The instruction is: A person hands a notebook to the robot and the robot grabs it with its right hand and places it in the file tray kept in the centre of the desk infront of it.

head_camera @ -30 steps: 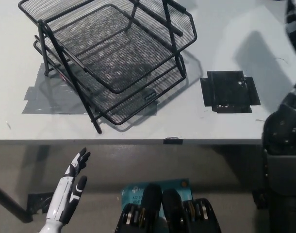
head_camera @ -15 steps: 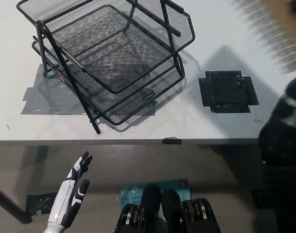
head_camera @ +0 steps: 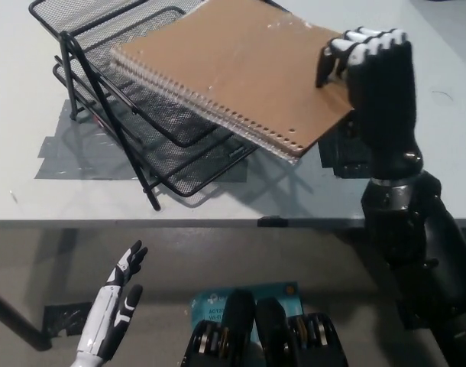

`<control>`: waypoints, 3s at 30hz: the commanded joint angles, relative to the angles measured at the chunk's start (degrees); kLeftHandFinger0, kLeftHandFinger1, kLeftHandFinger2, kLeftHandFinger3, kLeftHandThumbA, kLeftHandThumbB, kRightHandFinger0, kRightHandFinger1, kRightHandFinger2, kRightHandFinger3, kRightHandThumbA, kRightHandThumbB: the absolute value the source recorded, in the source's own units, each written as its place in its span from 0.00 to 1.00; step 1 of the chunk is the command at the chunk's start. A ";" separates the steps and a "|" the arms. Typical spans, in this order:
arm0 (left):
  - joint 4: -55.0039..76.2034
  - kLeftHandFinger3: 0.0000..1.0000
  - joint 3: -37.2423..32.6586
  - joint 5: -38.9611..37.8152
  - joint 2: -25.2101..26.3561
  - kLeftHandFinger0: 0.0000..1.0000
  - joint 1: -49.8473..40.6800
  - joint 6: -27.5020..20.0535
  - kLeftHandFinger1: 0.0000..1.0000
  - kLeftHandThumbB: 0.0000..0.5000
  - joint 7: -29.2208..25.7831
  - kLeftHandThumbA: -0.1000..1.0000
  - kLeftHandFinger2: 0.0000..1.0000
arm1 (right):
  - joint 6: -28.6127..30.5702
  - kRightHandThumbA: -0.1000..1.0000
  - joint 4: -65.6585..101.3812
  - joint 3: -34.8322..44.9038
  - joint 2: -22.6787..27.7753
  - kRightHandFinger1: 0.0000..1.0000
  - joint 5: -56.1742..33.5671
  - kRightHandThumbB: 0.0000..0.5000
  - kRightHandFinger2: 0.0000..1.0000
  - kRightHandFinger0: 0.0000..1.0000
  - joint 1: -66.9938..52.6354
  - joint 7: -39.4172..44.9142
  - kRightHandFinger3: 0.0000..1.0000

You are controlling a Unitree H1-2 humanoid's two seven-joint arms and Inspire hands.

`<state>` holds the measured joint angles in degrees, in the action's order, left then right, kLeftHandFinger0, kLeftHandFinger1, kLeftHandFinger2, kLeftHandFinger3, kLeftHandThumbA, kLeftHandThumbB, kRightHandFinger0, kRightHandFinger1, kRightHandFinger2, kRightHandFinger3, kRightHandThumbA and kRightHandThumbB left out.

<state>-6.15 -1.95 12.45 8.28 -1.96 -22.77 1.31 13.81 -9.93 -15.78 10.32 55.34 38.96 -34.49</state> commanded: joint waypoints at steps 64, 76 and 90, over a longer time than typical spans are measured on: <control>2.54 1.00 -0.93 0.01 0.42 1.00 -0.08 -1.03 1.00 0.68 0.23 1.00 1.00 | -1.11 0.82 -41.05 -2.92 -9.14 0.00 1.57 0.00 0.32 0.00 27.27 -27.12 0.37; 2.59 1.00 -1.28 -1.10 0.77 1.00 0.46 -1.02 1.00 0.69 1.10 1.00 1.00 | -1.71 0.81 -44.50 -3.81 -11.09 0.00 0.41 0.00 0.27 0.00 30.81 -27.54 0.29; 2.77 1.00 -1.52 0.47 1.04 1.00 1.07 -1.67 1.00 0.61 0.71 1.00 1.00 | 0.60 0.69 -57.98 -7.31 -11.71 0.00 -1.23 0.00 0.15 0.00 31.12 -27.70 0.20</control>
<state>-5.46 -3.07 12.63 8.68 -1.38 -23.19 1.93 12.71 -65.31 -21.71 -0.59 56.39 64.94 -58.39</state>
